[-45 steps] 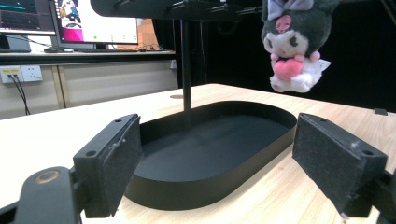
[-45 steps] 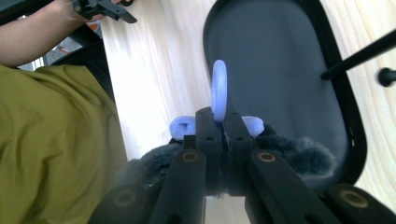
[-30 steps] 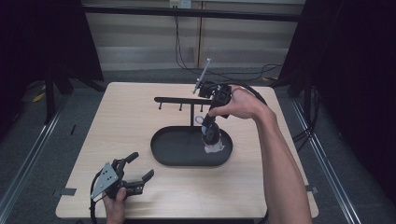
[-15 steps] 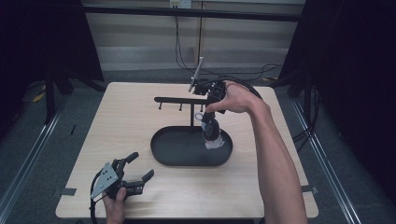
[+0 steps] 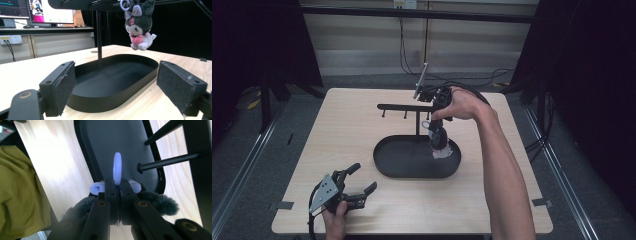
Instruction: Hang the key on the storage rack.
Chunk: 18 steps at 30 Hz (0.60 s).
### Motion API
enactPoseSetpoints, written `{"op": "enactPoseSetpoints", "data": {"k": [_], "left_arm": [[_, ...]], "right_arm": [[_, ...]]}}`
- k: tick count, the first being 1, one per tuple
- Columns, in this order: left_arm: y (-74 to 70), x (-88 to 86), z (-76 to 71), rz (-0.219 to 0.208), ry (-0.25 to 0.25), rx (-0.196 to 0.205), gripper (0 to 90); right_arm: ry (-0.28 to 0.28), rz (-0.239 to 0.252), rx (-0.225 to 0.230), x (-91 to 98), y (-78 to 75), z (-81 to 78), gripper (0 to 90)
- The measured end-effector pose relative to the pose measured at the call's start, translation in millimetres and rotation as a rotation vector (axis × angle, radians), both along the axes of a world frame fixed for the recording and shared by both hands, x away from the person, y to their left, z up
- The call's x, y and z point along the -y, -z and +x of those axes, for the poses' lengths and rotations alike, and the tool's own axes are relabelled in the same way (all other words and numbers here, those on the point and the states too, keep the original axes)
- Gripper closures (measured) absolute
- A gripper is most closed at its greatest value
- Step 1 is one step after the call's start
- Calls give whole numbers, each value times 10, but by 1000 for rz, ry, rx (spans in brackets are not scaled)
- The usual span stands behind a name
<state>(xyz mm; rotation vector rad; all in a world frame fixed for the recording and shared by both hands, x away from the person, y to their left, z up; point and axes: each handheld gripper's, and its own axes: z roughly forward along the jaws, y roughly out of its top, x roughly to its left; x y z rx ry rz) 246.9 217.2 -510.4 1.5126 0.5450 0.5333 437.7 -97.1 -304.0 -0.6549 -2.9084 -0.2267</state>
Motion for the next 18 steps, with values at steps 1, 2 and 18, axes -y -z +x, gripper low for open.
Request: {"op": "enactPoseSetpoints", "data": {"k": [1,2,18], "left_arm": [[0,0,0,0,0,0,155],[0,0,0,0,0,-1,155],[0,0,0,1,0,0,155]], "right_arm": [[2,-1,0,7,-7,15,873],[10,5,-4,13,-9,22,873],[31,-19,23,36,26,187,873]]}}
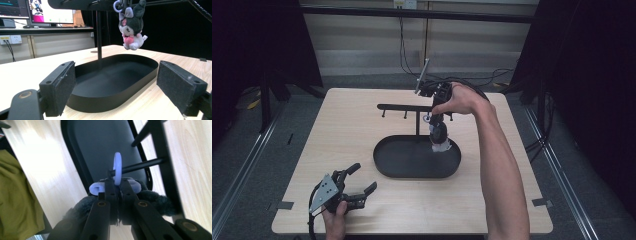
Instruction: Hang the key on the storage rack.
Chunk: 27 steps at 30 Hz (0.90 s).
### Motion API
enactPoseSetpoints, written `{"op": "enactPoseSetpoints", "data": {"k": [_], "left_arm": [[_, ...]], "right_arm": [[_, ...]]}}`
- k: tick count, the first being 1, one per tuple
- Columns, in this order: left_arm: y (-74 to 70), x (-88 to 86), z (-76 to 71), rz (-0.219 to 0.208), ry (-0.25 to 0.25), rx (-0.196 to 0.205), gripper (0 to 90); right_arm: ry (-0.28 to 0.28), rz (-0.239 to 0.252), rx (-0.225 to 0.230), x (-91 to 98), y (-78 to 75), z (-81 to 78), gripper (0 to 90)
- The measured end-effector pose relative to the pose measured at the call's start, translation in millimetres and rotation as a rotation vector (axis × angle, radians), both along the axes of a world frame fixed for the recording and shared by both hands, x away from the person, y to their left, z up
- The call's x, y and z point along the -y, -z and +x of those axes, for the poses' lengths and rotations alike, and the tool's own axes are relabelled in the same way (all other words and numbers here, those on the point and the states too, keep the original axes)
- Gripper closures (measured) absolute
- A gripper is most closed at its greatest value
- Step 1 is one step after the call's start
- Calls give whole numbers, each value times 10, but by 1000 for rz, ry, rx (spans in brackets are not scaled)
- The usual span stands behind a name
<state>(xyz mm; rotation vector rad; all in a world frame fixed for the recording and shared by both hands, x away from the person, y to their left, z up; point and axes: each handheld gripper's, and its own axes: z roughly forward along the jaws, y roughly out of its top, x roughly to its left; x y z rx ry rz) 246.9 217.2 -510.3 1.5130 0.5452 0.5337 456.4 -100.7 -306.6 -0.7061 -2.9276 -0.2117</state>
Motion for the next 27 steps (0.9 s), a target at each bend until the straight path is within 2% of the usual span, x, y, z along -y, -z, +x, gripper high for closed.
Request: {"op": "enactPoseSetpoints", "data": {"k": [2,14,23,27], "left_arm": [[0,0,0,0,0,0,155],[-1,-1,4,3,7,2,156],[0,1,2,1,7,-2,156],[0,0,2,2,7,-1,156]], "right_arm": [[3,-8,-6,-2,7,12,872],[13,-8,25,-6,25,62,869],[10,-20,39,-23,14,24,848],[20,-11,42,-1,-3,15,833]]}}
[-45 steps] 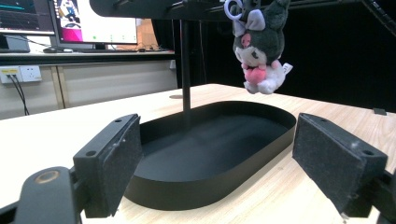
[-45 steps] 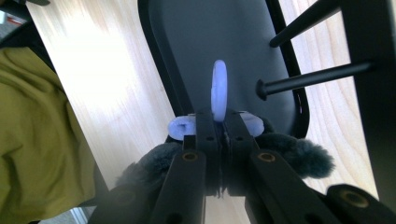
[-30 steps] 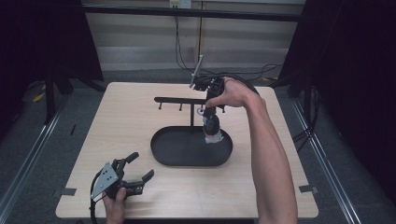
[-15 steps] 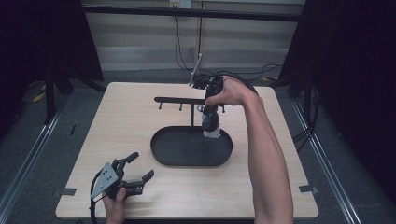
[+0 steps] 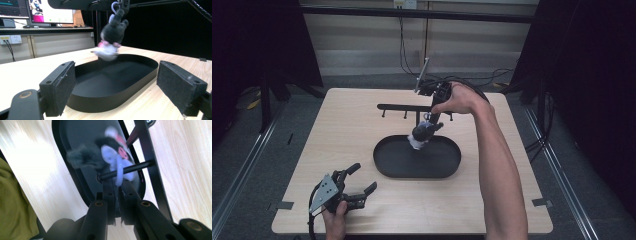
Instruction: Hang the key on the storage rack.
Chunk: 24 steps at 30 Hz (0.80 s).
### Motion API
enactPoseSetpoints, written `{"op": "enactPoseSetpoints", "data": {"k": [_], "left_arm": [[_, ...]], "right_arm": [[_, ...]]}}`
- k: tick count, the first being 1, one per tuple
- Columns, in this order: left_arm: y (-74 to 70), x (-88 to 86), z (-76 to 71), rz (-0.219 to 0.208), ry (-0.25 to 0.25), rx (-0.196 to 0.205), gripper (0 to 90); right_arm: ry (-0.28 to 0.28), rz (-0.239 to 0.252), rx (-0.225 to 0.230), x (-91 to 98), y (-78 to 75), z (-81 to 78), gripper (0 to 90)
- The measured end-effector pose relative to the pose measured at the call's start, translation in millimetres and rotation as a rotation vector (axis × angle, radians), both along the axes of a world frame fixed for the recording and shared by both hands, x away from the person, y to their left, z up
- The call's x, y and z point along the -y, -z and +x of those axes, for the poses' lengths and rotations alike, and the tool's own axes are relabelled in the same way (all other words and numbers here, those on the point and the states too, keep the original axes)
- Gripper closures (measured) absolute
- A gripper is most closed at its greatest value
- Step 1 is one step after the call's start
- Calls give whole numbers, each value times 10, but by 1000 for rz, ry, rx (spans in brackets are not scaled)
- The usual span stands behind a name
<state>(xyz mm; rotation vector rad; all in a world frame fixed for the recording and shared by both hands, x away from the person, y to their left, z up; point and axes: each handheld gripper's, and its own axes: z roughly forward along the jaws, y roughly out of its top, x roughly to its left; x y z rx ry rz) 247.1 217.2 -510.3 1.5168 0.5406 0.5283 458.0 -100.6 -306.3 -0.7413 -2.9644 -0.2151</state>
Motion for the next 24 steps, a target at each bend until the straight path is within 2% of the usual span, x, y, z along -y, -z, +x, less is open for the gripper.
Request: {"op": "enactPoseSetpoints", "data": {"k": [5,7,9,14,19,20,22,23,24], "left_arm": [[0,0,0,0,0,0,156],[-1,-1,0,2,2,-1,156],[1,1,-3,-3,-5,-1,156],[0,0,-3,0,-5,-2,156],[2,4,-6,-6,-5,-5,156],[1,3,-6,-6,-6,-5,156],[0,0,-4,-1,-6,-3,156],[1,8,-5,-12,-5,-5,156],[-3,-8,-3,10,-2,-3,156]], "right_arm": [[5,20,-4,38,25,-29,810],[23,39,-4,82,49,-83,752],[30,61,-4,109,50,-130,732],[40,98,24,168,24,-249,639],[25,147,24,171,-11,-367,573],[24,158,42,175,-14,-387,564],[32,174,48,179,-17,-433,546],[32,175,51,181,-9,-456,537],[34,175,56,184,2,-479,526]]}}
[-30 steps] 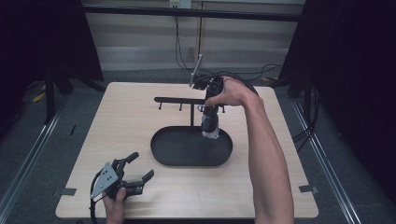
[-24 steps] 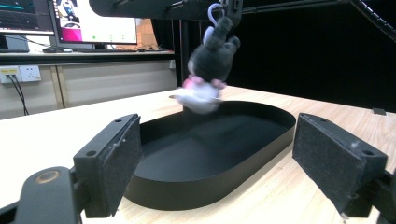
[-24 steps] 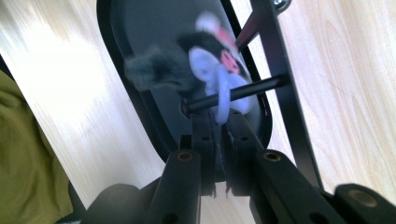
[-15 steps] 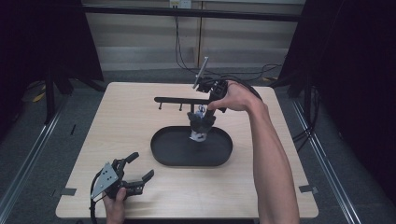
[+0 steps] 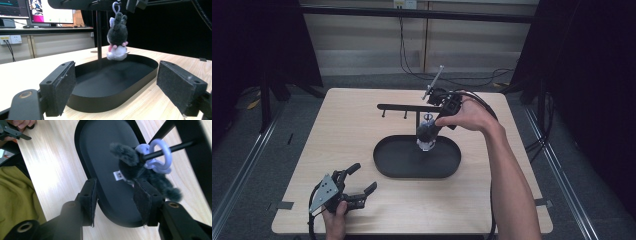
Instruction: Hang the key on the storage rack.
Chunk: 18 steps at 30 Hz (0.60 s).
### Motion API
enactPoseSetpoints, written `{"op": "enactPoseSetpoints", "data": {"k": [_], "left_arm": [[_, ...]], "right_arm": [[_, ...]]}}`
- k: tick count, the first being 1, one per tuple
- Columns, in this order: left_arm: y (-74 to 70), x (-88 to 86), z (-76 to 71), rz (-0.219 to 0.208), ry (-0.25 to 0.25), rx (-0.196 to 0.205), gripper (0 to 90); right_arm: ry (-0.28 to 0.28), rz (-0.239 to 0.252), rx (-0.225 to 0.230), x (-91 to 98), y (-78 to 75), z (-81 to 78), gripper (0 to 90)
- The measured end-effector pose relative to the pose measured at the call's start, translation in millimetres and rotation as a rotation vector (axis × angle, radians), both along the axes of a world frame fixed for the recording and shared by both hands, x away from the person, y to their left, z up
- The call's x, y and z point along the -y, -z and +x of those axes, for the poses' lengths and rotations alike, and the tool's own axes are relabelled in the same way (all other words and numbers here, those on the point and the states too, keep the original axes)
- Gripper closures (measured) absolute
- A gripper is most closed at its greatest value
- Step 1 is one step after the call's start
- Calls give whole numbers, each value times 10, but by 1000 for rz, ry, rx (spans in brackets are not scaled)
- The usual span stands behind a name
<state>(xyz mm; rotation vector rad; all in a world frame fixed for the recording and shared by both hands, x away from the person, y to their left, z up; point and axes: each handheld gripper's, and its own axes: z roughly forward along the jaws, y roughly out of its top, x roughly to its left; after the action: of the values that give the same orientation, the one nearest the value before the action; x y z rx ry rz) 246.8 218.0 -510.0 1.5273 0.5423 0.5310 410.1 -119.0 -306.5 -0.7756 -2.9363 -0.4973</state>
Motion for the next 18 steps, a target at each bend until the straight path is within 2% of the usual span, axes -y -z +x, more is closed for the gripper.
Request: {"op": "enactPoseSetpoints", "data": {"k": [3,6,11,15,18], "left_arm": [[1,2,1,-3,-1,2,156],[1,2,0,-2,-1,1,156],[1,2,0,-3,-1,1,156],[3,4,-4,-6,-2,-5,156],[3,4,-4,-6,-3,-5,156]], "right_arm": [[4,18,8,11,31,-79,492],[5,71,21,31,77,-160,455],[21,121,48,81,129,-279,408],[45,158,96,118,165,-381,372],[44,224,132,147,233,-471,360]]}}
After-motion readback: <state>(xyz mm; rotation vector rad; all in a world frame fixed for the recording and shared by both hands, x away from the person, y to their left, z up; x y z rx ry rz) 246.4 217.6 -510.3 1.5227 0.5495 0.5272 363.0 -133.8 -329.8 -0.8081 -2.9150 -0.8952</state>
